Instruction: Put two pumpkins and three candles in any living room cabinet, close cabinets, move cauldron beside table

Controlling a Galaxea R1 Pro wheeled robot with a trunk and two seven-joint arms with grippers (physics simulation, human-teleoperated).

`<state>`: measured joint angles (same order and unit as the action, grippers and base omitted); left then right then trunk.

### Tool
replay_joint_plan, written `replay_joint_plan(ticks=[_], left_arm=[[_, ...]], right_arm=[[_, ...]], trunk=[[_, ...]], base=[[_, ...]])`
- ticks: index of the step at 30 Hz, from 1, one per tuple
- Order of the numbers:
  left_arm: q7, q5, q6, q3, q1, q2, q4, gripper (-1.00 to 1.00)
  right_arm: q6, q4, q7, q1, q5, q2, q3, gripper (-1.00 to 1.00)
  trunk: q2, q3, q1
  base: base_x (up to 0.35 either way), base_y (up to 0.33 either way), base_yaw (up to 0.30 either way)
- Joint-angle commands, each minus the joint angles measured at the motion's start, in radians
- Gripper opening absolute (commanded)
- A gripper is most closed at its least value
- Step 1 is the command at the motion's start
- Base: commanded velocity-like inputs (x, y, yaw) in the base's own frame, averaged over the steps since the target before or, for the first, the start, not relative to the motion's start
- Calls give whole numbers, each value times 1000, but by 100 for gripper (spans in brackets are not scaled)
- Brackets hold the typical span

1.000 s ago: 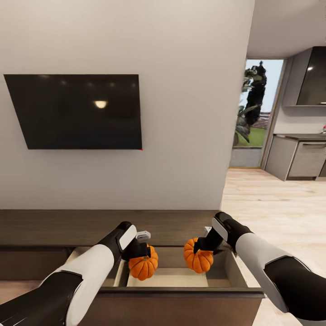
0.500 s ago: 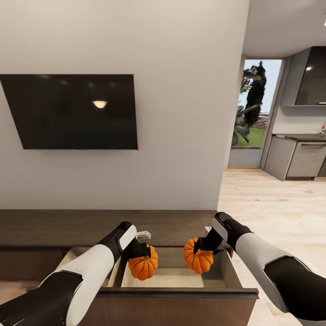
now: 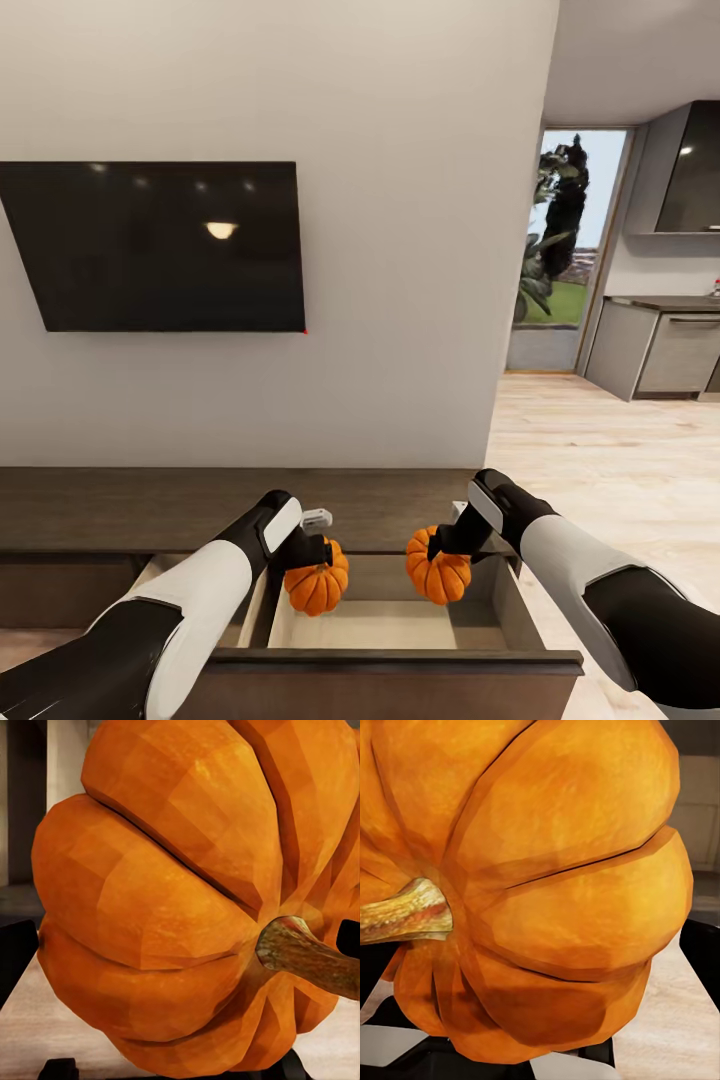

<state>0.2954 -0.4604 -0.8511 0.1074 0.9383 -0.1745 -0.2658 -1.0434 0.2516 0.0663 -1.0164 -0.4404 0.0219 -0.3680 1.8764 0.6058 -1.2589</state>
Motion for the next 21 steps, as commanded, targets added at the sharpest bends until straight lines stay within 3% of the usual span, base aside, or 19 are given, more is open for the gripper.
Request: replay_joint_plan(ticks=[1, 21], left_arm=[[6, -10, -2, 5, 1, 0, -1, -100], [5, -9, 1, 6, 1, 0, -1, -100]], right_arm=[[-3, 1, 7, -1, 0, 1, -8, -100], [-3, 1, 6, -1, 0, 1, -8, -100]], trunk=[[1, 1, 0], [1, 14, 0]], base=[[0, 0, 0], [0, 0, 0]])
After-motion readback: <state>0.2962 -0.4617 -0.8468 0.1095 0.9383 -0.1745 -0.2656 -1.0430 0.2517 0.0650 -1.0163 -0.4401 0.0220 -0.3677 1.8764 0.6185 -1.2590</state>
